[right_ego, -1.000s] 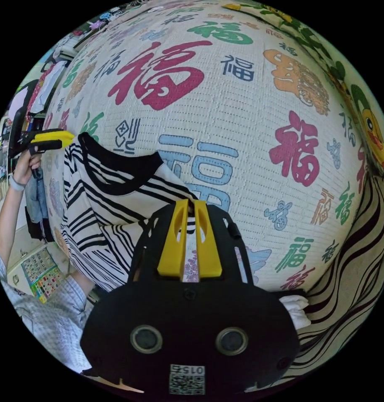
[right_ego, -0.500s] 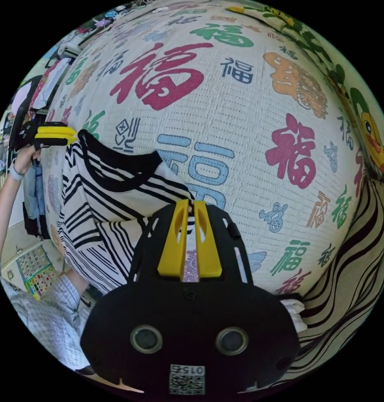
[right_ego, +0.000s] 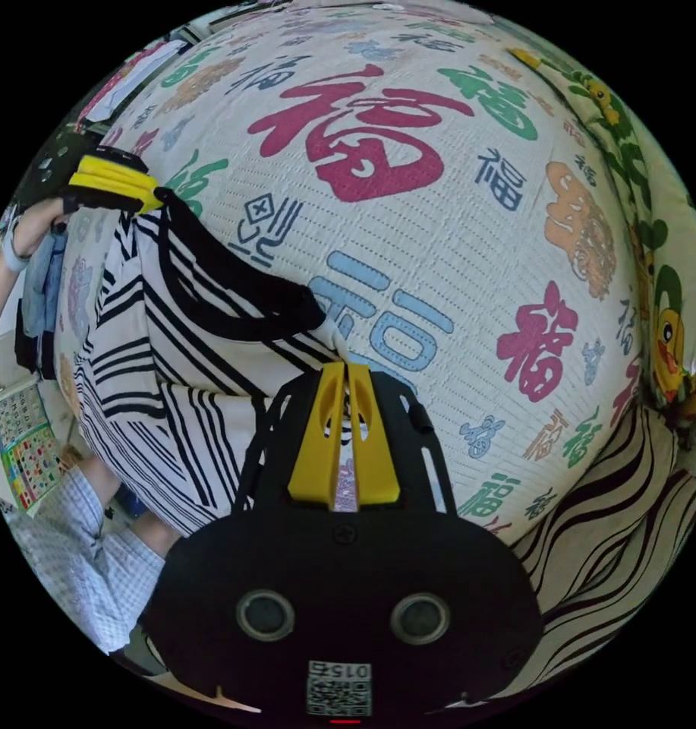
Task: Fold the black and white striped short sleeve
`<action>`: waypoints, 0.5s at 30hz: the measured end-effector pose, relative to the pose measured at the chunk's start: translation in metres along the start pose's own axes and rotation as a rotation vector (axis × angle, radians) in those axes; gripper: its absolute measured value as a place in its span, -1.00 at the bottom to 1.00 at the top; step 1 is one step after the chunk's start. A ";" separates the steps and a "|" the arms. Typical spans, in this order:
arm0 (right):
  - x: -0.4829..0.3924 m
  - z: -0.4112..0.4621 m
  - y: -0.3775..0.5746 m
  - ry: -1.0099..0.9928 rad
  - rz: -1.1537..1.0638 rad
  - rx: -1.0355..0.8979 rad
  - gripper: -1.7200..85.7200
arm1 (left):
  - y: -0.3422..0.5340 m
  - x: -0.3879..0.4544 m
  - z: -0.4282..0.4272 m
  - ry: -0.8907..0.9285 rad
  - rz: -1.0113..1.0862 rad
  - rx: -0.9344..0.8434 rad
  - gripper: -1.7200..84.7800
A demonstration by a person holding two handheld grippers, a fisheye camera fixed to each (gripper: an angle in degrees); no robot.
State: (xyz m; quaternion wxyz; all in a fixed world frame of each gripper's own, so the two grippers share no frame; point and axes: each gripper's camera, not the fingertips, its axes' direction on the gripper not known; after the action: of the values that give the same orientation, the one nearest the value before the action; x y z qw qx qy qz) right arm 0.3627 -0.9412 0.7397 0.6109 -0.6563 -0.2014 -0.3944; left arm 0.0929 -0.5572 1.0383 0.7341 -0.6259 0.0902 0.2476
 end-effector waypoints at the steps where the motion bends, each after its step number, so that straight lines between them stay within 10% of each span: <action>1: 0.004 -0.004 0.004 -0.018 0.026 0.014 -0.98 | 0.002 0.003 -0.003 -0.013 -0.019 0.008 -0.94; 15: 0.026 -0.030 0.076 0.071 0.220 0.262 -0.98 | 0.037 0.049 -0.036 -0.351 -0.036 0.281 -0.95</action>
State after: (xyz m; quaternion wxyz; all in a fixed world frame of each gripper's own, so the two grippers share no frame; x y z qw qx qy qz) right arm 0.4269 -0.9887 0.7092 0.7374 -0.5748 -0.1561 -0.3186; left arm 0.1244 -0.5764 0.9770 0.8227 -0.4664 -0.0166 0.3244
